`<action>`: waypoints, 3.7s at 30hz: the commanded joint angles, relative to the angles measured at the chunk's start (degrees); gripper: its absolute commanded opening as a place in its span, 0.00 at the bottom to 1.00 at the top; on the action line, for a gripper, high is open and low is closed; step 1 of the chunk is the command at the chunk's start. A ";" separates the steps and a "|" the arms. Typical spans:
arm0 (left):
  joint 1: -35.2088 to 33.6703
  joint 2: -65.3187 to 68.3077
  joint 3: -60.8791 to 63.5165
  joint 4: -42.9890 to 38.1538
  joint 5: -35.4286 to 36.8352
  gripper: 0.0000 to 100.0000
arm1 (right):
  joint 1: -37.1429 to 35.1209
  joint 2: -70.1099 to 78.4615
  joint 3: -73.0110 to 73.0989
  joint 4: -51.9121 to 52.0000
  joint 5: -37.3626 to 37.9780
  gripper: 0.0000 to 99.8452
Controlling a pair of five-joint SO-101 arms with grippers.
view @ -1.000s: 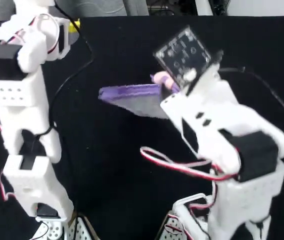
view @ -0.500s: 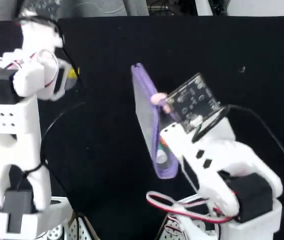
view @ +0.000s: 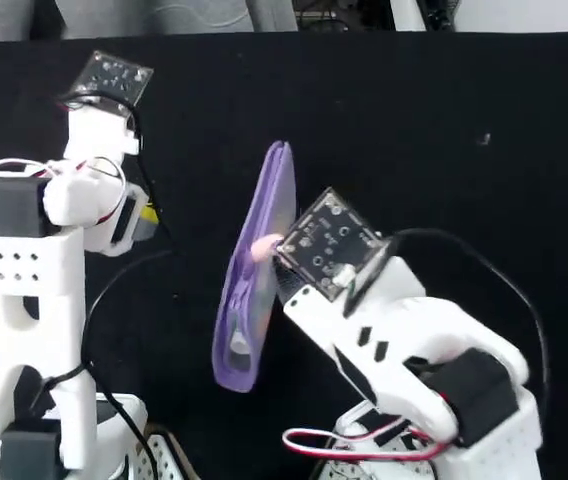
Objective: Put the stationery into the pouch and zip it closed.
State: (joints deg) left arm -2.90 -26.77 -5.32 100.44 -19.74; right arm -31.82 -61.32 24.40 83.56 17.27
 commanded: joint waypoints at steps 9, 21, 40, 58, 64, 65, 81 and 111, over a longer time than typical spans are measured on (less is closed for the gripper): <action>1.10 -1.76 0.66 -0.26 17.67 0.35 | -0.44 0.13 6.37 -1.49 1.32 0.01; 14.64 -1.67 1.19 -0.62 18.81 0.41 | -0.44 0.13 6.64 -1.05 1.32 0.01; 16.13 -1.76 24.66 -13.10 7.47 0.41 | 0.00 0.13 6.64 -1.05 3.25 0.01; -3.03 -1.76 38.73 -21.54 0.62 0.41 | 0.09 0.13 10.07 -1.49 5.98 0.01; -6.46 -2.99 36.97 -21.19 8.70 0.41 | 0.09 0.13 10.24 -1.49 5.98 0.01; -7.16 -3.87 36.79 -21.10 9.49 0.41 | 0.09 0.13 10.24 -1.49 5.98 0.01; -6.99 -46.42 41.80 -21.71 -32.70 0.41 | 0.18 0.13 10.24 -1.49 5.98 0.01; 30.11 -74.81 83.12 -41.58 -44.04 0.41 | 5.10 0.22 10.15 -2.73 6.42 0.01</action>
State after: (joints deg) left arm 25.93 -102.11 75.65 63.69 -65.01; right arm -27.78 -60.44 35.03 82.51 23.08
